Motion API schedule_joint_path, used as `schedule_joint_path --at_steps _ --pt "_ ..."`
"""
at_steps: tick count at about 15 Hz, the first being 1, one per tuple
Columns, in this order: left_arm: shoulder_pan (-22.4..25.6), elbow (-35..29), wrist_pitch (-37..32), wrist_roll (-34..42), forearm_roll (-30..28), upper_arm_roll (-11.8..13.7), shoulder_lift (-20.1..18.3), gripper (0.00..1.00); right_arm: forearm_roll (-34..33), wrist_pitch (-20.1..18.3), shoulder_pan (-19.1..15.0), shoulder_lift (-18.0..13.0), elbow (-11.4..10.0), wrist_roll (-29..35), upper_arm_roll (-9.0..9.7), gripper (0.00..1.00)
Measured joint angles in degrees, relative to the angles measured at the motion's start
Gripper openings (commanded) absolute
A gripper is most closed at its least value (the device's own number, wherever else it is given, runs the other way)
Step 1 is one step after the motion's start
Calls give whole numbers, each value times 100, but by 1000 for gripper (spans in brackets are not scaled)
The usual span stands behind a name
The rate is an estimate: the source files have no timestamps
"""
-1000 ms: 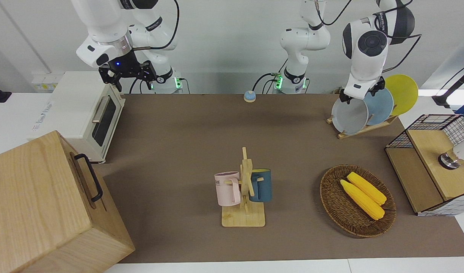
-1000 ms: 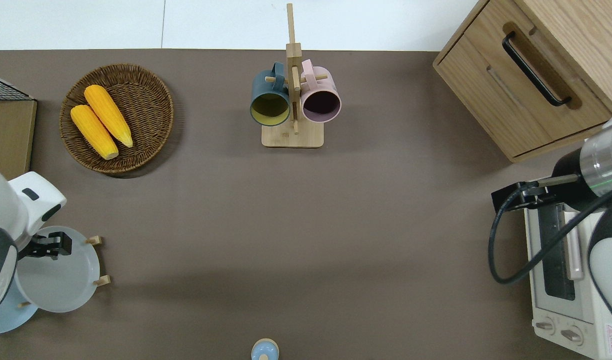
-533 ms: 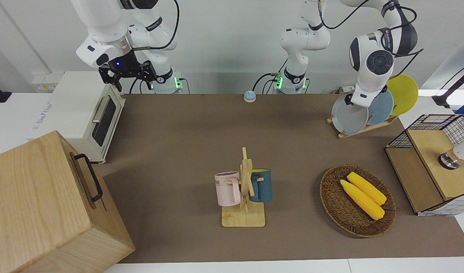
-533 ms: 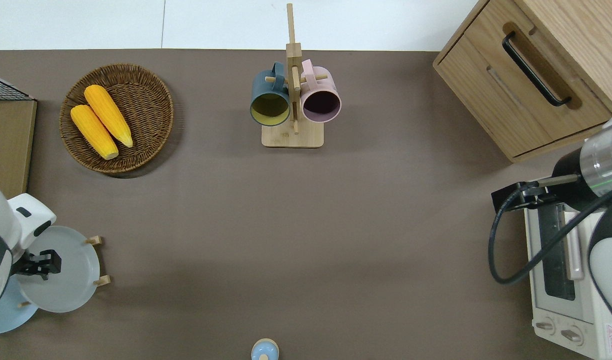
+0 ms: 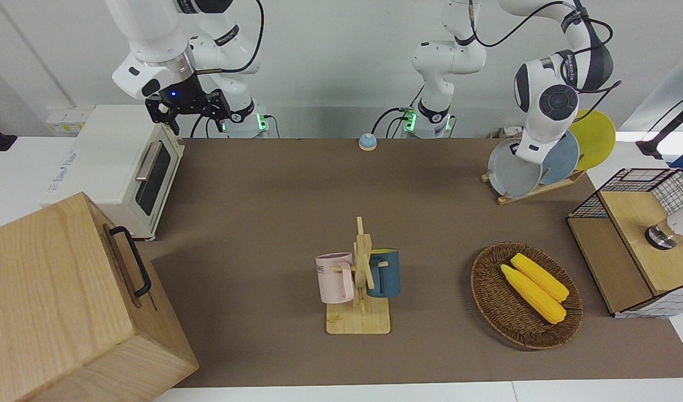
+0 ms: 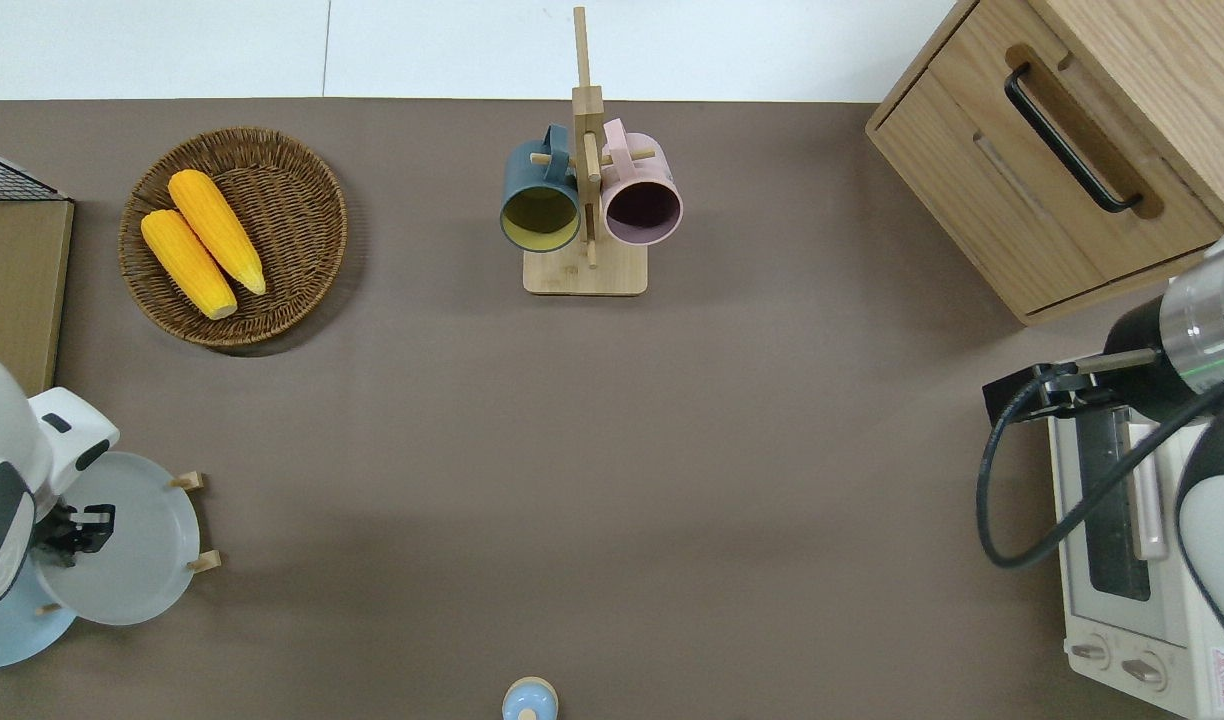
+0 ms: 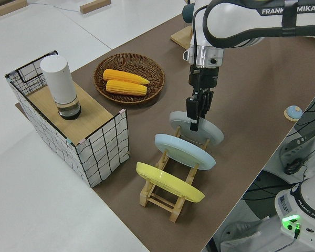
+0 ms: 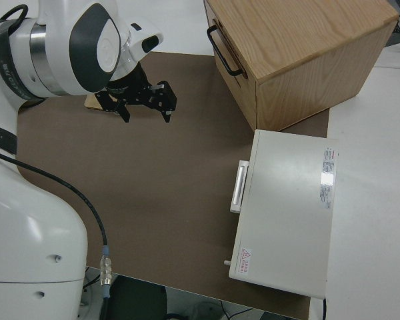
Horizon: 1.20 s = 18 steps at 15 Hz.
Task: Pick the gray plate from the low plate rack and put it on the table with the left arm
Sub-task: 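Move the left gripper down onto the front gray plate in the rack, then grasp the gray plate rim with the left gripper and lift it out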
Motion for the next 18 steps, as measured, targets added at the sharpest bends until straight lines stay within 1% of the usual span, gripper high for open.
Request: schedule_joint_path --at_steps 1,2,3,4,9,14,18 --pt "-1 4 12 -4 0 0 -5 190 0 0 0 0 0 0 0 983" --pt "-3 11 24 -4 0 0 -14 126 0 0 0 0 0 0 0 983" --pt "-9 22 34 -4 0 -2 -32 13 0 0 0 0 0 0 0 983" --pt "-12 35 36 -4 0 -5 -63 0 0 0 0 0 0 0 0 983" --pt "-19 158 -10 -4 -5 -61 -160 0 0 0 0 0 0 0 0 983" --pt "-19 525 -408 5 -3 -77 -184 0 0 0 0 0 0 0 0 983" --pt "-20 795 -697 9 7 -184 -192 0 0 0 0 0 0 0 0 983"
